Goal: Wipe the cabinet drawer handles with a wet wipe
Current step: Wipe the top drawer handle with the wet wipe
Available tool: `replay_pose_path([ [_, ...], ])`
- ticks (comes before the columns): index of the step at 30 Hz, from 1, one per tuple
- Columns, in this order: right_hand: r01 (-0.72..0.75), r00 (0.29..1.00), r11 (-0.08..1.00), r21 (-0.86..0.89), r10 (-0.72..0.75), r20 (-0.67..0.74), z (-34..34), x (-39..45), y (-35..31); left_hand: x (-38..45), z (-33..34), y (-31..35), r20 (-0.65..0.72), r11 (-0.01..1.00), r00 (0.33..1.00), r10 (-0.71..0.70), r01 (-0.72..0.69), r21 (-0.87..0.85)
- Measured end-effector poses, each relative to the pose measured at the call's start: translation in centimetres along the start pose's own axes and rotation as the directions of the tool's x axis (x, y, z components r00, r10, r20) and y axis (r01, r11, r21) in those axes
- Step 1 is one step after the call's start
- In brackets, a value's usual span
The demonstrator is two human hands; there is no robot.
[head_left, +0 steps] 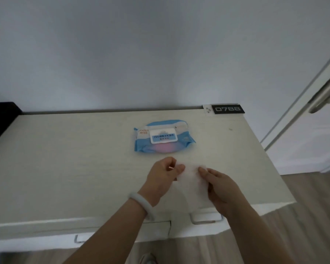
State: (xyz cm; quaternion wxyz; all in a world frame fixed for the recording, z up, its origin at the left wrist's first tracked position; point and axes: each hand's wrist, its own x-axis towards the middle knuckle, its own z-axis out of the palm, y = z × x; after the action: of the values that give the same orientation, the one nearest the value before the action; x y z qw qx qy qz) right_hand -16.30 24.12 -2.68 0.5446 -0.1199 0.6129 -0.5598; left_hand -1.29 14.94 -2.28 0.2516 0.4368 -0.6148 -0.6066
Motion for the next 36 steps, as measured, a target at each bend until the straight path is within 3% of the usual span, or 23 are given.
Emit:
replay_pose_path([
  [5, -0.068, 0.978, 0.994, -0.084, 0.083, 0.191, -4.0, -5.5, 2.7, -5.2, 4.5, -0.3, -0.069, 0.999, 0.997, 0.035, -0.033, 0.021],
  [10, -0.025, 0.995, 1.000, -0.007, 0.026, 0.101, -8.8, -8.9, 6.0, -9.5, 9.4, -1.9, -0.091, 0.978, 0.993, 0.074, -0.054, 0.201],
  [16, 0.025, 0.997, 0.994, 0.109, -0.033, 0.076, -11.0, -11.7, 8.8, -12.4, 10.5, -3.8, -0.005, 0.934, 0.993, 0.114, -0.105, 0.341],
  [18, 0.030, 0.999, 0.993, 0.116, -0.035, 0.038, -11.2, -12.1, 9.5, -12.1, 9.9, -4.3, 0.045, 0.825, 0.973, 0.226, -0.215, 0.523],
  [22, 0.001, 0.997, 0.984, 0.179, 0.013, -0.078, -11.6, -11.8, 11.0, -10.1, 7.9, -5.1, 0.305, 0.358, 0.809, 0.502, -0.516, 0.779],
  [25, 0.025, 0.987, 0.984, 0.177, 0.004, -0.159, -10.8, -11.2, 11.6, -7.6, 5.9, -5.2, 0.487, 0.126, 0.809, 0.329, -0.549, 0.826],
  [29, 0.102, 0.974, 0.992, 0.073, -0.085, -0.208, -8.7, -10.5, 11.8, -4.1, 3.0, -6.6, 0.598, -0.027, 0.794, 0.106, -0.599, 0.800],
  [33, 0.147, 0.943, 0.987, 0.073, -0.117, -0.312, -6.3, -9.2, 12.8, -1.4, 0.4, -7.3, 0.739, -0.152, 0.663, 0.114, -0.724, 0.673],
  [36, 0.211, 0.892, 0.976, 0.045, -0.173, -0.418, -5.1, -8.4, 13.4, -0.1, -0.6, -7.4, 0.795, -0.161, 0.591, 0.140, -0.778, 0.607],
])
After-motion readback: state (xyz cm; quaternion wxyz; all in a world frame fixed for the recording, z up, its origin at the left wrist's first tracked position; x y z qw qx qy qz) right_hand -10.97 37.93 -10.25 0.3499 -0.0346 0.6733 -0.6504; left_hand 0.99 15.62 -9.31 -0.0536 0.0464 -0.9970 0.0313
